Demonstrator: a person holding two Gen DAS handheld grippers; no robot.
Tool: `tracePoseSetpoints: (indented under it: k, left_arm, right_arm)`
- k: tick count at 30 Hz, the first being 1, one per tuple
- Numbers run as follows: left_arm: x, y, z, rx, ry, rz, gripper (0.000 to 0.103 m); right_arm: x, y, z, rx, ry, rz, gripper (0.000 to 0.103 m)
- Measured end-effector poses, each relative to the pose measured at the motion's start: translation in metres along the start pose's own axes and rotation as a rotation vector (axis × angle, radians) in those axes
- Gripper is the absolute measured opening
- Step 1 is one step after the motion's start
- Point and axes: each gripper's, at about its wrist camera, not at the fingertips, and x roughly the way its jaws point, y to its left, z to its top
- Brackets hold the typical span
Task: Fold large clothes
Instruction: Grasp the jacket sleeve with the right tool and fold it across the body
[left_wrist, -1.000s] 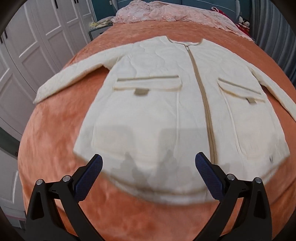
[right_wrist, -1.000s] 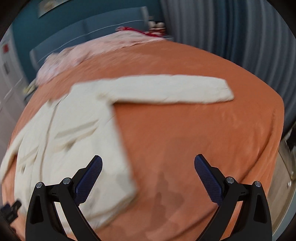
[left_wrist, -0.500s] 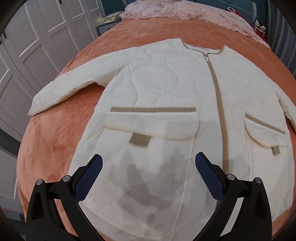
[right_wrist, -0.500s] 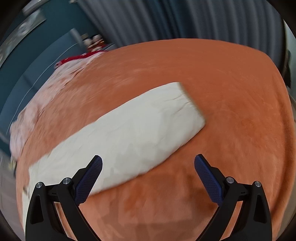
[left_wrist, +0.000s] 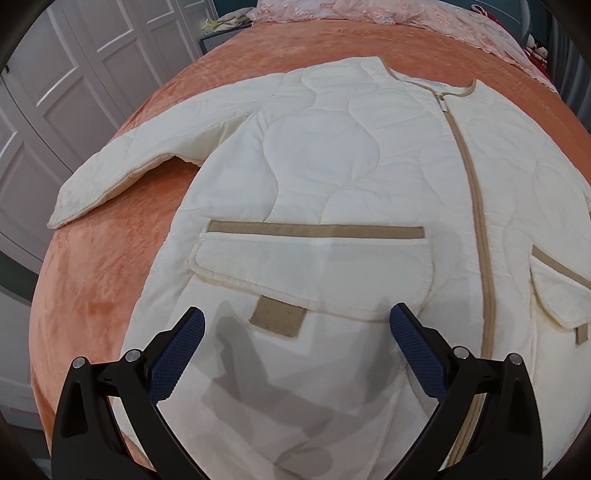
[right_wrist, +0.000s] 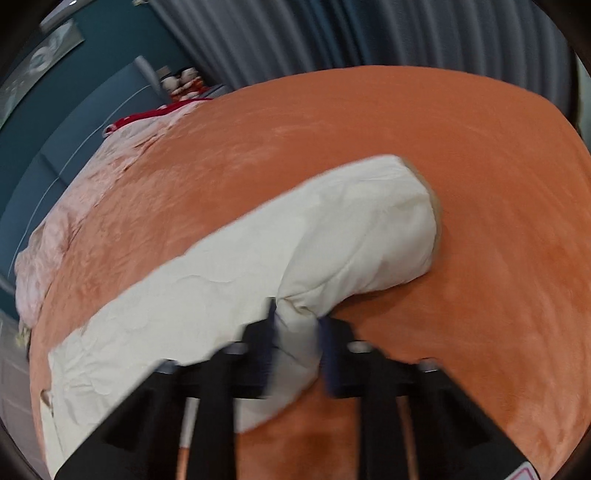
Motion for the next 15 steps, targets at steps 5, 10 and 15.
tracePoseSetpoints:
  k: [5, 10, 15]
  left_arm:
    - [0.003, 0.009, 0.004, -0.014, -0.006, -0.005, 0.098]
    - [0.005, 0.025, 0.01, -0.059, -0.008, -0.014, 0.098]
    - [0.004, 0.046, 0.014, -0.111, -0.007, -0.042, 0.098]
  right_arm:
    - [-0.05, 0.076, 0.004, -0.145, -0.117, 0.152, 0.011]
    - [-0.11, 0.202, -0.036, -0.401, -0.129, 0.433, 0.011]
    - [-0.134, 0.31, -0.136, -0.669, -0.007, 0.639, 0.012]
